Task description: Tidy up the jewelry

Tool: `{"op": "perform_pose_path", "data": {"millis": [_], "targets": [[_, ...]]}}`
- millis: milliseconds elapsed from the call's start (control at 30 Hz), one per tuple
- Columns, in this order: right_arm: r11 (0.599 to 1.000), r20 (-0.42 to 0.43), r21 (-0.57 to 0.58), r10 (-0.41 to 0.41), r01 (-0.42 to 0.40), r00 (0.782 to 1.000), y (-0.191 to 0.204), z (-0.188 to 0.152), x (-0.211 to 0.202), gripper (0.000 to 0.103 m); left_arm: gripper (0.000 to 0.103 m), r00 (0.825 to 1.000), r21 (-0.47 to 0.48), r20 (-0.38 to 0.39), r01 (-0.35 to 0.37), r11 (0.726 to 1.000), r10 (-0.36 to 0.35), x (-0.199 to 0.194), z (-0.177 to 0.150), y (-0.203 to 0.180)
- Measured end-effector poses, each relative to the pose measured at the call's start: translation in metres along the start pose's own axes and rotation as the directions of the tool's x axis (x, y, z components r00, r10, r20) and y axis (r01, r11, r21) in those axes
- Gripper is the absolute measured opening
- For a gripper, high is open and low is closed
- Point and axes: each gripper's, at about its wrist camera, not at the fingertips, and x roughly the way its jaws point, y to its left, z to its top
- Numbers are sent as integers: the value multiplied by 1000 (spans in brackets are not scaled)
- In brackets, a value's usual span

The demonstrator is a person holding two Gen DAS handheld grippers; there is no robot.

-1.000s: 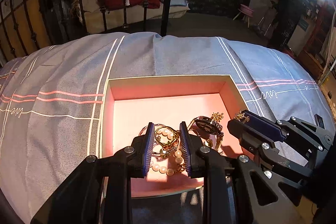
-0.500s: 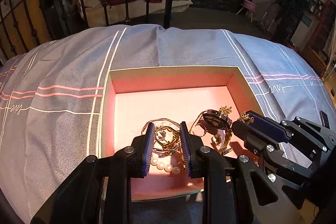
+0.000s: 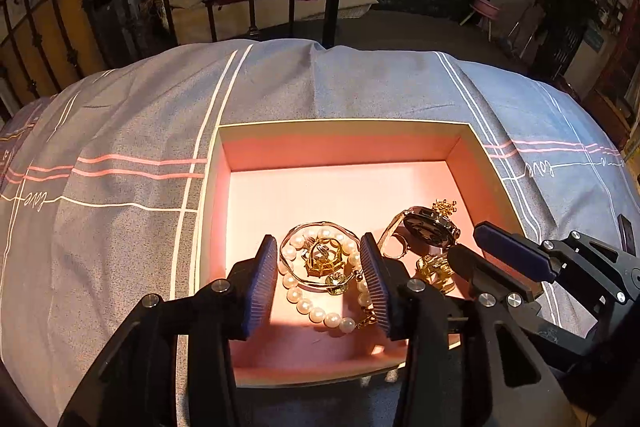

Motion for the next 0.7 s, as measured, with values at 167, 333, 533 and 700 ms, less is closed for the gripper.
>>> {"op": "perform_pose_path", "data": {"millis": [167, 333, 533, 700], "targets": [[999, 32, -18, -36, 36, 999, 6, -6, -12, 84, 66, 1000, -24, 22, 1, 1000, -1, -15, -1, 5], [996, 69, -46, -71, 74, 995, 12, -25, -34, 95, 78, 995, -36, 99, 10, 999, -6, -51, -16, 10], [993, 258, 16, -116, 115, 959, 12, -63, -90, 97, 88, 932, -50, 359, 74, 996, -51, -128, -55, 13], [983, 449, 112, -178, 143, 876, 11, -95, -148, 97, 96, 847, -6, 531, 9, 1000, -5, -180, -89, 7]]}}
